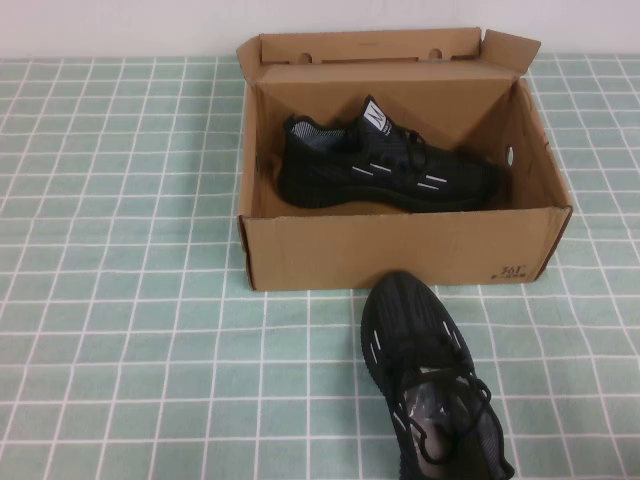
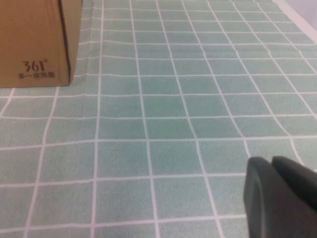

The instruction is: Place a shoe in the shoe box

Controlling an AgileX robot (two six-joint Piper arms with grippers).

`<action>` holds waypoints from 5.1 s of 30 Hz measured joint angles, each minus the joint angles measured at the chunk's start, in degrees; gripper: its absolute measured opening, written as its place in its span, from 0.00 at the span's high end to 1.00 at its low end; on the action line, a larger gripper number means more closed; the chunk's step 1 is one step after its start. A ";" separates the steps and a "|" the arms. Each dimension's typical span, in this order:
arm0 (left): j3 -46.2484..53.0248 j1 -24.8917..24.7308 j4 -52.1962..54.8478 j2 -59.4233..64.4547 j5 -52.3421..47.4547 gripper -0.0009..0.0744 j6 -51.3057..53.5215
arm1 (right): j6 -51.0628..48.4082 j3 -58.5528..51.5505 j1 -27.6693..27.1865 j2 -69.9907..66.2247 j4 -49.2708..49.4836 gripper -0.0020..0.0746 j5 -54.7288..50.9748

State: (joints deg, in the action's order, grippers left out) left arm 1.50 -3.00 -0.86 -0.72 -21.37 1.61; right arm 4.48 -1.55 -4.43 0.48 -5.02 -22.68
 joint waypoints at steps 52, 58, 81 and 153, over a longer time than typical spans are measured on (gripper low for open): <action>0.00 0.00 2.81 0.00 21.37 0.99 0.00 | 0.01 -0.16 -0.03 1.53 -0.58 0.98 36.37; 0.00 0.00 2.81 0.00 22.24 0.99 0.00 | 0.10 0.00 0.00 0.00 -0.23 0.98 40.46; 0.00 0.00 -3.39 0.00 57.25 0.99 -21.52 | 7.54 0.00 0.00 0.38 10.68 0.98 73.25; -58.18 -2.32 -13.05 33.45 -29.62 0.99 8.17 | -1.47 67.41 37.29 -63.27 18.11 0.98 -34.52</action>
State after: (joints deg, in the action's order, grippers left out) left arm -56.68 -5.33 -13.91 32.73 -50.99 9.77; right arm 3.01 65.86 32.86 -62.80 13.09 -57.20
